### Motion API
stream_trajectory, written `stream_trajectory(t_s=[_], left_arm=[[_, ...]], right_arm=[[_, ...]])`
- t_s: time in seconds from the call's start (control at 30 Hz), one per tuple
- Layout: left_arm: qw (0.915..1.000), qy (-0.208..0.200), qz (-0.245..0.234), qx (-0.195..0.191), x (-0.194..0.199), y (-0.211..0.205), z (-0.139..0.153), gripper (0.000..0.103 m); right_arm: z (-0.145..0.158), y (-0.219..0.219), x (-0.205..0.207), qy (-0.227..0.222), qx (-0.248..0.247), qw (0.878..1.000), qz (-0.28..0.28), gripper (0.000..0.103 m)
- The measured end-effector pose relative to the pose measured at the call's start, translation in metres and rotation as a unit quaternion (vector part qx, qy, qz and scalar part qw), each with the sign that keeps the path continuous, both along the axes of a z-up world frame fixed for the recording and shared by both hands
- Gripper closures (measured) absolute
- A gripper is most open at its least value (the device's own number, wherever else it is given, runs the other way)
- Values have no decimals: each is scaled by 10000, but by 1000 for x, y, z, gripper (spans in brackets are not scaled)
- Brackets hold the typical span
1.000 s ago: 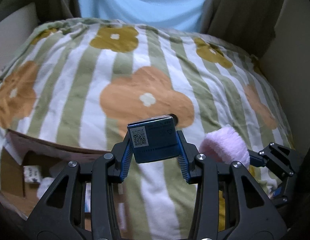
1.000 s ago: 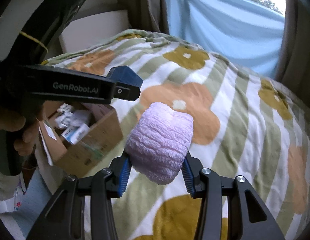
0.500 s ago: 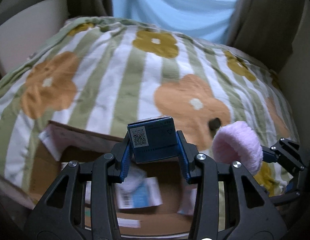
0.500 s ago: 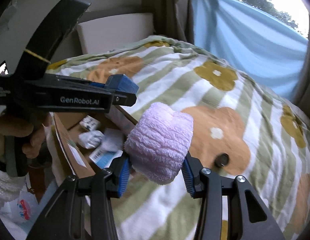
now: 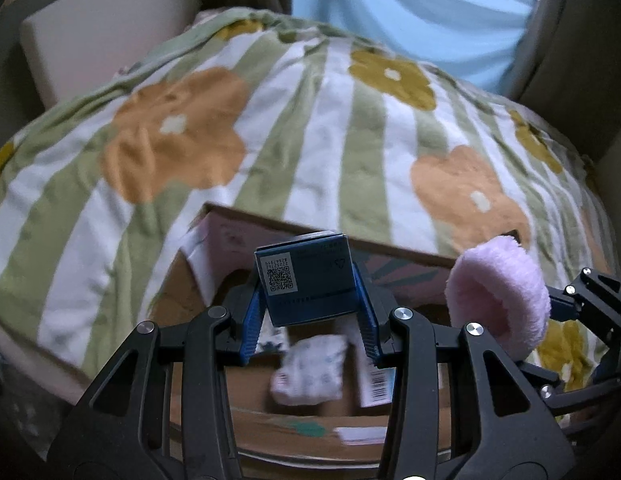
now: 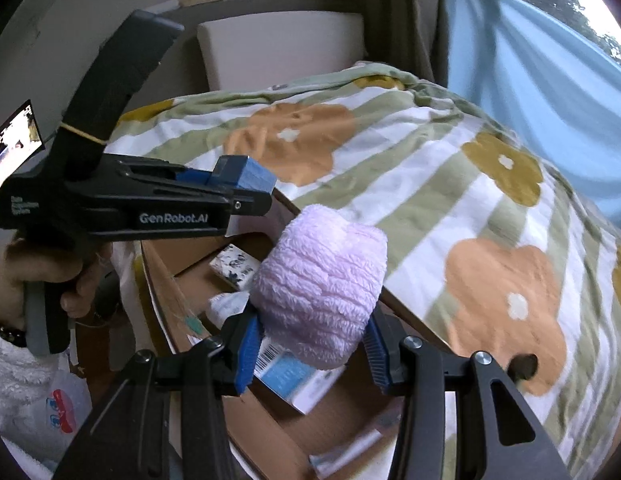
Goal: Organize objects
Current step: 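Carry the blue box and pink towel over the cardboard box, then open both tools to drop the blue box and towel inside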
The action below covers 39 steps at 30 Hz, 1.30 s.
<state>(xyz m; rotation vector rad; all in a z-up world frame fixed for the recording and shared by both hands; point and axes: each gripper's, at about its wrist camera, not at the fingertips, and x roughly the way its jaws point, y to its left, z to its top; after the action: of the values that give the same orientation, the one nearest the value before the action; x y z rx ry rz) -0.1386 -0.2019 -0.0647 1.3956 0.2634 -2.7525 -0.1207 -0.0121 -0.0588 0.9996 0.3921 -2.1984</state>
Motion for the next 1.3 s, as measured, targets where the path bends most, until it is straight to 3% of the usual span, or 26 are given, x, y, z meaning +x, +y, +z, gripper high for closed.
stream_trajectory(t_s=[0.33,1.03,1.1,1.13,1.17,1.23,1.3], left_arm=[[9992,-306,69,231,0,-24,-44,66],[9985,-519,-133,142,2,-20,-56,64],[9981,-557,-186,172,2,-19,-55,59],[9981,-572,-191,144,2,-18,-55,39],[9982,-565,-180,70,2,-17,-54,6],[9991,-388,-160,-97,5,-15,-48,0],[9990,-383,-225,-113,6,-13,-46,0]], right_arm=[[-30,-28,-9,-263,204,9994,45,61],[-38,-33,-13,-418,297,9987,-28,60],[-39,-33,-12,-496,308,9983,-44,58],[-41,-34,-13,-541,367,9978,-53,51],[-43,-35,-13,-564,445,9974,-57,40],[-46,-37,-11,-477,591,9971,-90,25],[-46,-37,-8,-352,648,9972,-110,22]])
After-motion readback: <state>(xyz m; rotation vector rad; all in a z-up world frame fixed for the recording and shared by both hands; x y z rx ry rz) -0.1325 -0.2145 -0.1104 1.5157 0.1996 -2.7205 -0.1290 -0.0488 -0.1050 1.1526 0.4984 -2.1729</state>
